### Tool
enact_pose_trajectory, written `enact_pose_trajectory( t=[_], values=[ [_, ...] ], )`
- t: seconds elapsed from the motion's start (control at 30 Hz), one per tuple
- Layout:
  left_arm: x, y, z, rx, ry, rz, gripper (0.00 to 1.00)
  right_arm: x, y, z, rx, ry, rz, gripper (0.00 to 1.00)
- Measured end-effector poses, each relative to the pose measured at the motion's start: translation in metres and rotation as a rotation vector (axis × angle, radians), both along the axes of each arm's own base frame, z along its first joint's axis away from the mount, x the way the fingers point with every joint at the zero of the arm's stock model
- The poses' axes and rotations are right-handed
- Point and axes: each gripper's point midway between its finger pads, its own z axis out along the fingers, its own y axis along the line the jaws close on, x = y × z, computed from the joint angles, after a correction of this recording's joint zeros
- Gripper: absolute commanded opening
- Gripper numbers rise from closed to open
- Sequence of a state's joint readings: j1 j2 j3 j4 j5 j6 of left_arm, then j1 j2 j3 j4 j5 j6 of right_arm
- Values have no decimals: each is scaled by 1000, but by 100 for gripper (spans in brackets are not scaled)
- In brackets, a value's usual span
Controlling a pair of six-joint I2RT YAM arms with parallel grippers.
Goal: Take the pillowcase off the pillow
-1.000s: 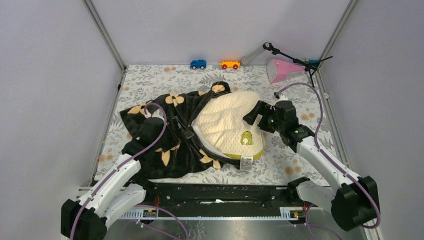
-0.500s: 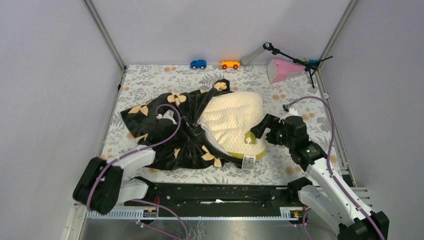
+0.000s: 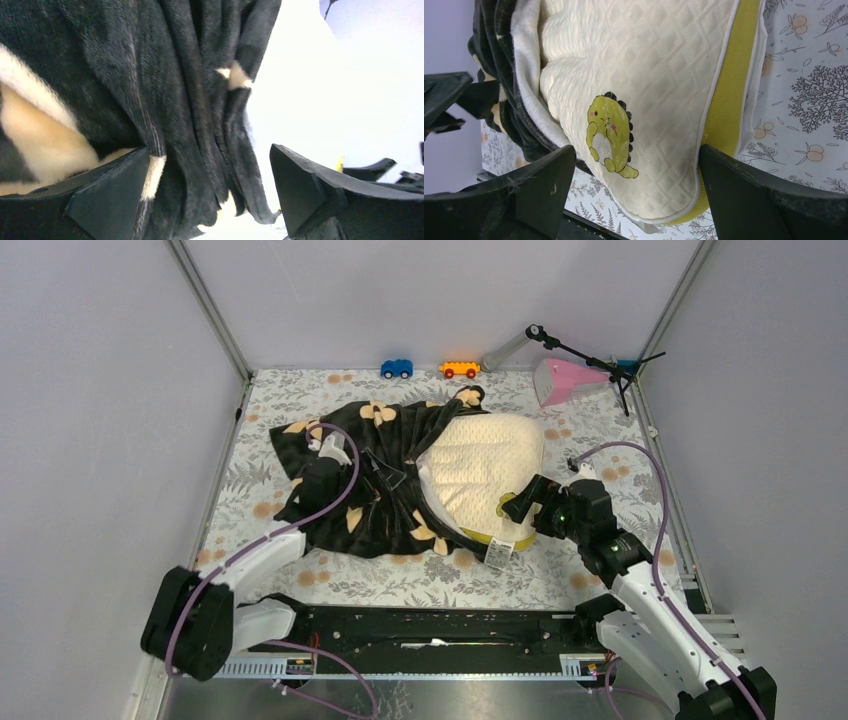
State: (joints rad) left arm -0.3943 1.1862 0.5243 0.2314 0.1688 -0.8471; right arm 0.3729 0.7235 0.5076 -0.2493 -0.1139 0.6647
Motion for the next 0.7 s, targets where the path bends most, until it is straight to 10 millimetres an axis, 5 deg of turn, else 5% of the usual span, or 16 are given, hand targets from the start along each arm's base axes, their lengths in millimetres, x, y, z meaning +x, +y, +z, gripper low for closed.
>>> enact_pose_trajectory(
  t=[0.23, 0.43, 0.57, 0.67, 0.7],
  values=[
    [-41, -16, 28, -12, -26, -67, 93, 3, -14, -21, -36, 87, -114, 100],
    [-88, -40, 16, 25, 25, -172, 95, -7, -31, -40, -55, 117, -207, 100],
    [-97, -36, 7, 46, 48, -172, 95, -11, -29, -49, -28, 115, -201, 98],
    [-100, -33, 2, 53, 61, -169, 94, -14, -20, -56, 8, 129, -166, 78],
    [-101, -33, 0, 55, 66, -170, 93, -14, -17, -58, 18, 139, -152, 61]
  ],
)
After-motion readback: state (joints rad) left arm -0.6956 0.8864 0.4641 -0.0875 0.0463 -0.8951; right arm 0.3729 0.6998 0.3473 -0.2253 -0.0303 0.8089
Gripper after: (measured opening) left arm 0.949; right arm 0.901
